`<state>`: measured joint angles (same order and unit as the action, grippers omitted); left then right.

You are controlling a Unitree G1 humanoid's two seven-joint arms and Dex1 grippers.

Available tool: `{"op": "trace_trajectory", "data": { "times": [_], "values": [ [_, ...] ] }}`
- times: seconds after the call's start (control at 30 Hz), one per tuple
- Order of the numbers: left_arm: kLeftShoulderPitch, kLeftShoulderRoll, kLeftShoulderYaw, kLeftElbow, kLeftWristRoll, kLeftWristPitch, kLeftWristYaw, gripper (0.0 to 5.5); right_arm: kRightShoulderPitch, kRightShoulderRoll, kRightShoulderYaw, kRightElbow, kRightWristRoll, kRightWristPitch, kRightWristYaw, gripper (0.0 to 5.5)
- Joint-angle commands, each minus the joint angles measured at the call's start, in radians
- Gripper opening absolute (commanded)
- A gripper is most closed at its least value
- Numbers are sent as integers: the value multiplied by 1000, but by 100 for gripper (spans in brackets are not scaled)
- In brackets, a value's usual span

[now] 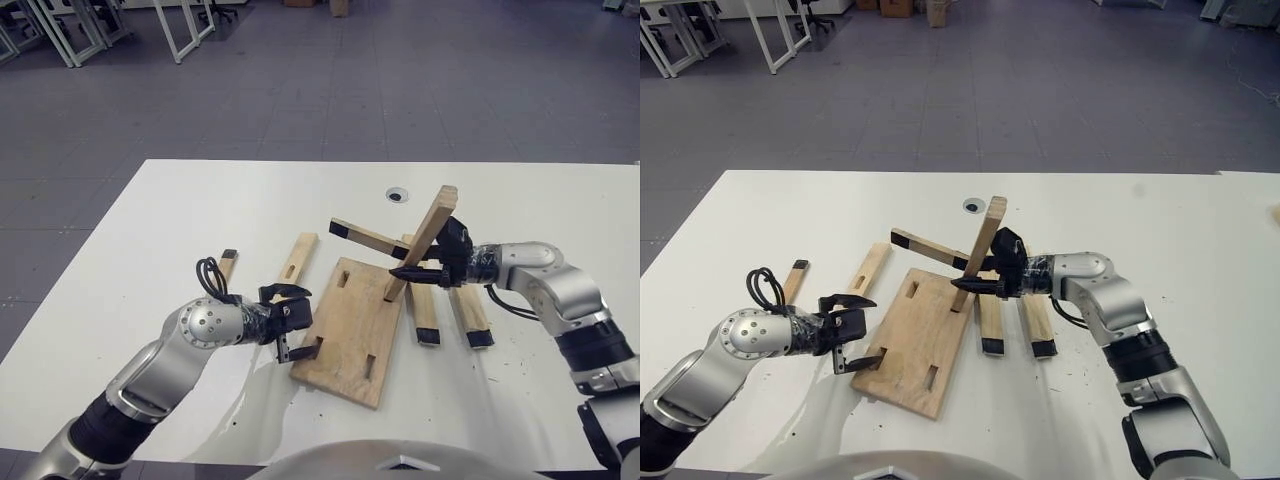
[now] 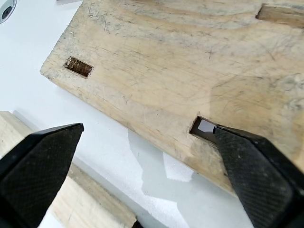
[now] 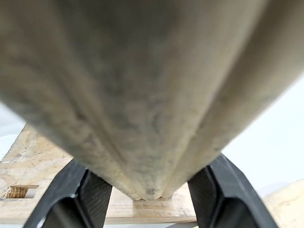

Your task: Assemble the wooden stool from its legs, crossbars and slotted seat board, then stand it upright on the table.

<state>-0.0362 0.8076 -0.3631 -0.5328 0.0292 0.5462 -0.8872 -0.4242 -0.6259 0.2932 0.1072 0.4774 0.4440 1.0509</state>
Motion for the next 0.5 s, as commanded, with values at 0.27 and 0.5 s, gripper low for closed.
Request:
{"op": "trace_trajectory", "data": {
  "times": [0.27,0.5],
  "values": [
    [-22,-74,-50,-23,16,2,22,507,47,19,-25,162,-89,16,-35,203],
    [-22,-86,-47,-26,16,16,37,507,78,12,-44,80,-92,9,-34,243]
  ]
}}
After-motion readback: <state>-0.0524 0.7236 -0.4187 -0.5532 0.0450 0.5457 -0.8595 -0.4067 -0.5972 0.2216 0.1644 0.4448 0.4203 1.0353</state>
